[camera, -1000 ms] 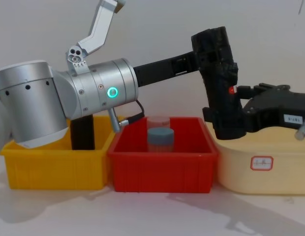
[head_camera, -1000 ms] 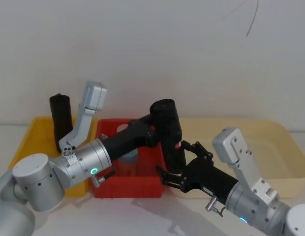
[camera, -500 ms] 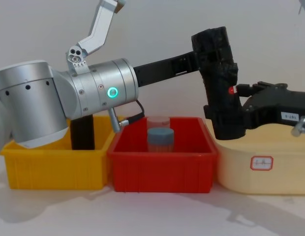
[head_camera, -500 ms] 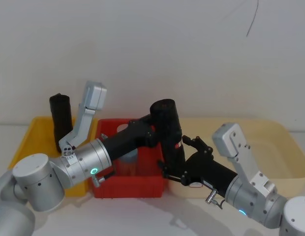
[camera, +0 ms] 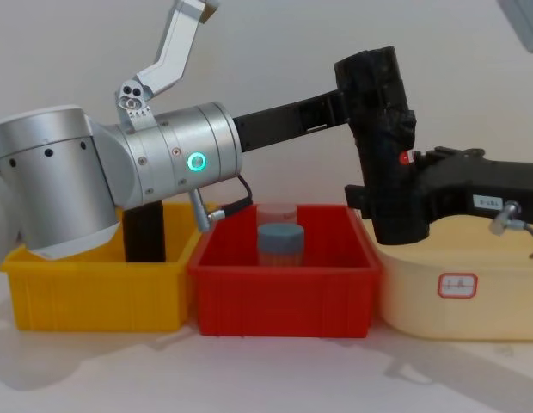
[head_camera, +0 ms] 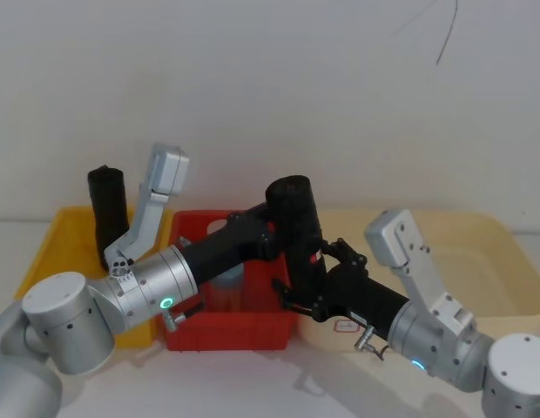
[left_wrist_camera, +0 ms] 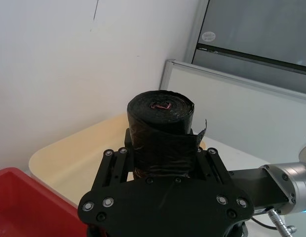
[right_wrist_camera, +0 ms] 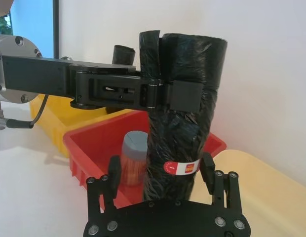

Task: Pick up the garbage bag with the one hand and transfer it to the other hand.

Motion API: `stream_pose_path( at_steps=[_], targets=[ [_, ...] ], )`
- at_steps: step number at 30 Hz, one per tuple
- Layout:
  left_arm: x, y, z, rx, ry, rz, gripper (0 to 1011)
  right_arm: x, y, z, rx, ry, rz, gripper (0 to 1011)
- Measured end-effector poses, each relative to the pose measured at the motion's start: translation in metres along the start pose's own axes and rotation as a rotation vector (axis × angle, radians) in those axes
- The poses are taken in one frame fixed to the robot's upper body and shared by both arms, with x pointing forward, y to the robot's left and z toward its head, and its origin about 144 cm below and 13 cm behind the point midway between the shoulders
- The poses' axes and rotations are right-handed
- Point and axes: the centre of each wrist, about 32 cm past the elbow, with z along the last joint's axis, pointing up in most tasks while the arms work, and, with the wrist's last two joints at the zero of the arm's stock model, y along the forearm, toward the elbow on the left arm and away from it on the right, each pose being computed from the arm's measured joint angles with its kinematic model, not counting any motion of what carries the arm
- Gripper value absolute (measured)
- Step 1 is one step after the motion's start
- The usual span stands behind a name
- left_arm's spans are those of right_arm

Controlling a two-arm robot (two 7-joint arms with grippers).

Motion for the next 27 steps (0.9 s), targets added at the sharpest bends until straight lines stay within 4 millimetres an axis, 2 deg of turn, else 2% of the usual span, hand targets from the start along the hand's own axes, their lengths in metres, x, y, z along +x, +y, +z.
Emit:
stream_pose_path(
  at_steps=[8,9,12,16,20,23,27],
  targets=[
    [0.000,0.000,0.000,0.000,0.000,0.000,516,0.001,0.010,0.002,-0.019,0.027,0.020,829],
    [0.000,0.000,0.000,0.000,0.000,0.000,516,0.002,0.011,0.003,-0.022,0.031,0.021,777],
    [0.000,0.000,0.000,0.000,0.000,0.000,516,0.002,0.013,0.004,-0.025,0.039,0.022,721],
    [0.000,0.000,0.000,0.000,0.000,0.000,516,0.003,0.016,0.005,-0.027,0.046,0.022,566],
    [0.000,0.000,0.000,0.000,0.000,0.000,516,0.004,0.017,0.006,-0.028,0.051,0.022,522],
    [0.000,0.000,0.000,0.000,0.000,0.000,559,0.004,0.017,0.007,-0.026,0.052,0.022,521],
    [0.000,0.000,0.000,0.000,0.000,0.000,684,0.005,0.018,0.008,-0.024,0.054,0.019,519]
  ],
)
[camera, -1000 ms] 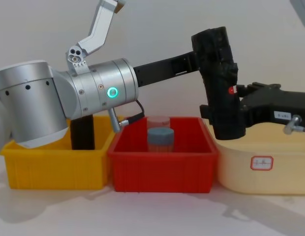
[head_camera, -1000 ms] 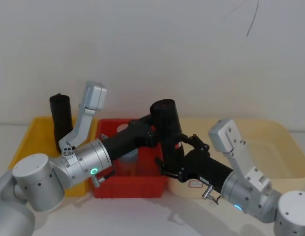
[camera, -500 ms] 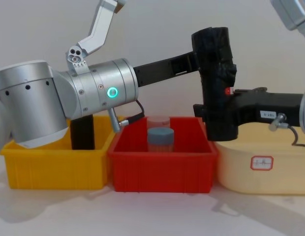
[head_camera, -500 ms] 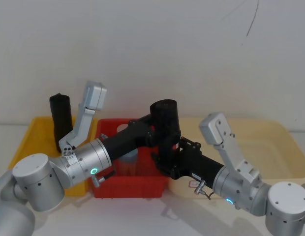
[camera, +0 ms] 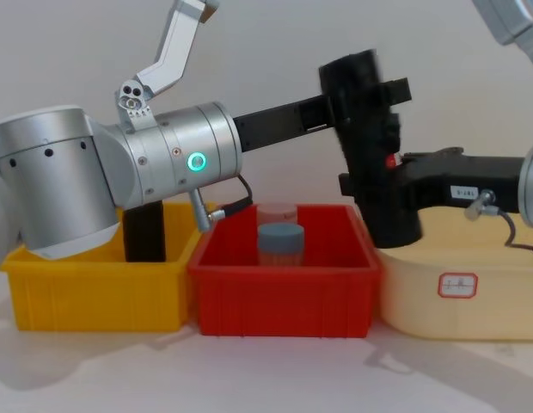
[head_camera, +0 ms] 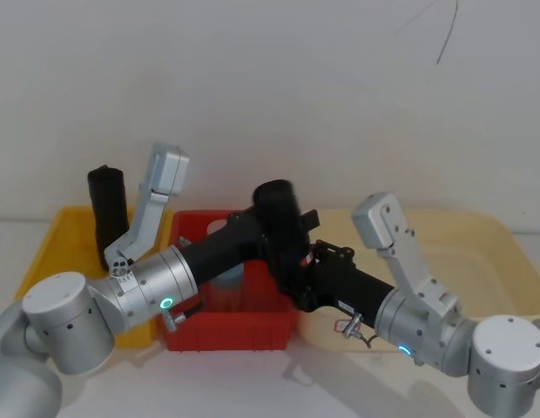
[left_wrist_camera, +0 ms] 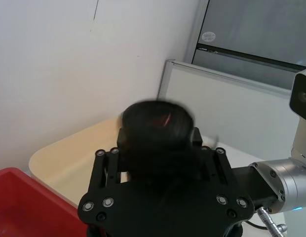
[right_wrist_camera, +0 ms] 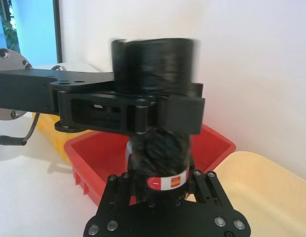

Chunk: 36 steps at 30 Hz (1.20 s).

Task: Pick up the garbage bag with the one hand and transfer it to the other hand.

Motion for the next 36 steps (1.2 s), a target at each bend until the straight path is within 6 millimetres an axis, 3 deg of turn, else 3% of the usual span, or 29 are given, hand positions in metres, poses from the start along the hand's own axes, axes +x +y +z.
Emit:
stream_pose_path(
  at_steps=[12,33,36],
  targets=[
    [0.000,0.000,0.000,0.000,0.000,0.000,1001,0.016,-0.009,0.000,0.007,0.017,-0.063,519],
    [0.000,0.000,0.000,0.000,0.000,0.000,1001,0.078,-0.060,-0.009,0.010,0.053,-0.347,519],
    [0.000,0.000,0.000,0.000,0.000,0.000,1001,0.086,-0.068,-0.010,0.005,0.054,-0.391,588]
  ],
)
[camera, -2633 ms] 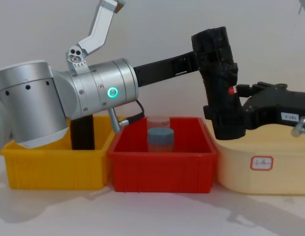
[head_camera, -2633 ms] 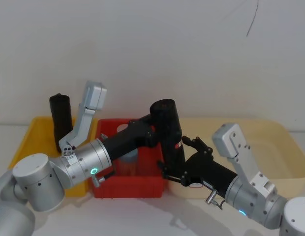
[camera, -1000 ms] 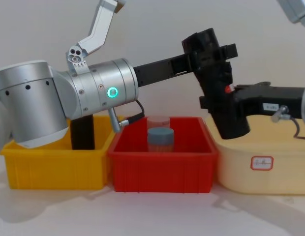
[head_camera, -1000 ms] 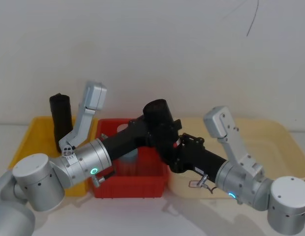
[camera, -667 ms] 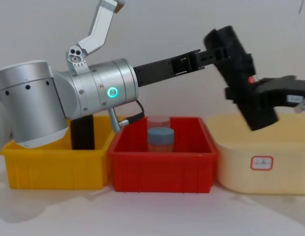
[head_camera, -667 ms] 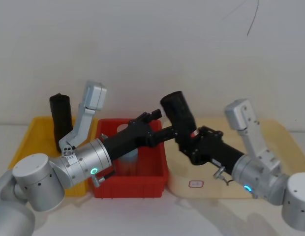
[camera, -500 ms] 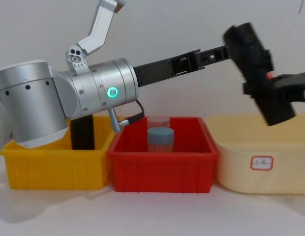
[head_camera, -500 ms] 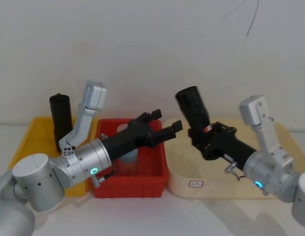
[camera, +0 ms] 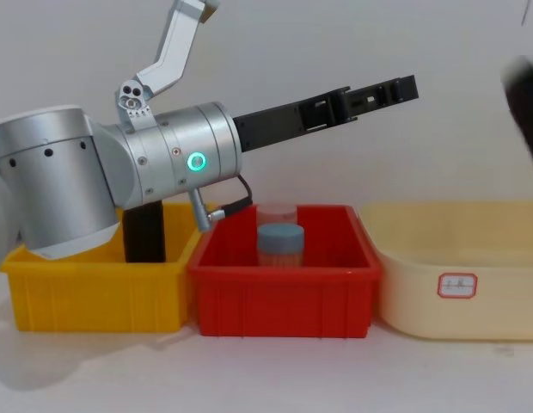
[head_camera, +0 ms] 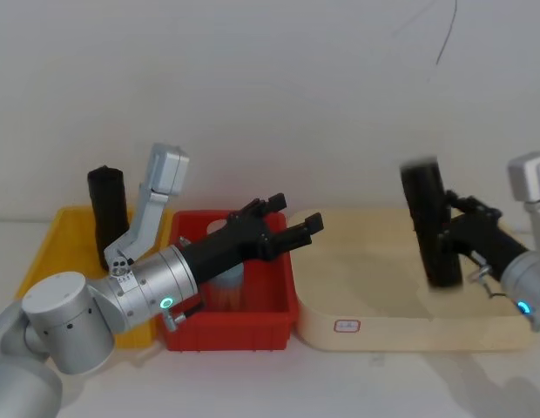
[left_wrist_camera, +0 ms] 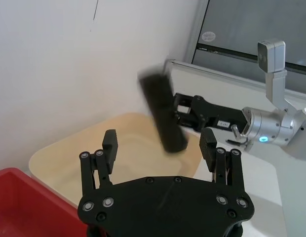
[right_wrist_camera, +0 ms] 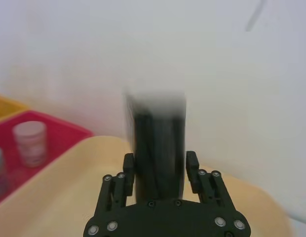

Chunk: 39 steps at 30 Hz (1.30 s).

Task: Pick up the garbage bag with the one hand and transfer it to the other hand.

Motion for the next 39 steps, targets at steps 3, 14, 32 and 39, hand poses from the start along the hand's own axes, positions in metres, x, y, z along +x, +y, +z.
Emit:
stream_pose_path(
  at_steps=[3,14,32,39],
  targets=[
    [0.000,0.000,0.000,0.000,0.000,0.000,1001,0.008,-0.004,0.000,-0.005,-0.002,-0.031,680],
    [0.000,0.002,0.000,-0.001,-0.002,0.011,1001,0.022,-0.011,0.010,-0.011,-0.053,-0.044,983],
    [0.003,0.040,0.005,-0.045,-0.055,0.197,1001,0.003,0.008,0.033,0.037,-0.107,0.145,1002],
    [0.005,0.066,0.008,-0.068,-0.080,0.289,1001,-0.015,0.029,0.033,0.040,-0.084,0.260,1002]
  ],
)
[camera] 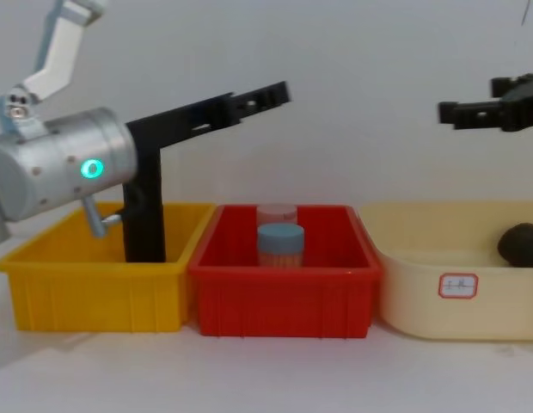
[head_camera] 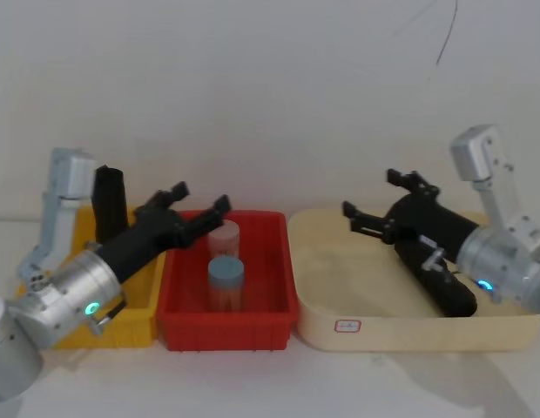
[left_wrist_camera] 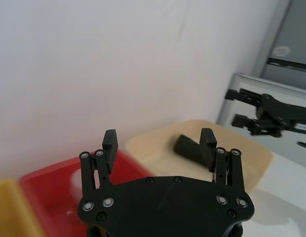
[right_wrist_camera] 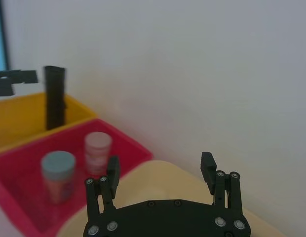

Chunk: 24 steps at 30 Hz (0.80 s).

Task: Pick up the garbage bag with the one hand and transfer it to the other hand.

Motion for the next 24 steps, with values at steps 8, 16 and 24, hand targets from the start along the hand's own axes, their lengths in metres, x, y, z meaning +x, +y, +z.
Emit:
stream_pose_path(
  at_steps=[8,16,24],
  targets=[
    [0.007,0.025,0.004,-0.017,-0.020,0.078,1001,-0.014,0.030,-0.004,0.001,0.038,0.123,1002],
    [0.011,0.039,0.007,-0.024,-0.034,0.123,1001,-0.026,0.057,-0.007,-0.005,0.070,0.244,1002],
    [0.012,0.046,0.008,-0.027,-0.041,0.143,1001,-0.037,0.080,-0.010,-0.019,0.092,0.342,1001]
  ],
)
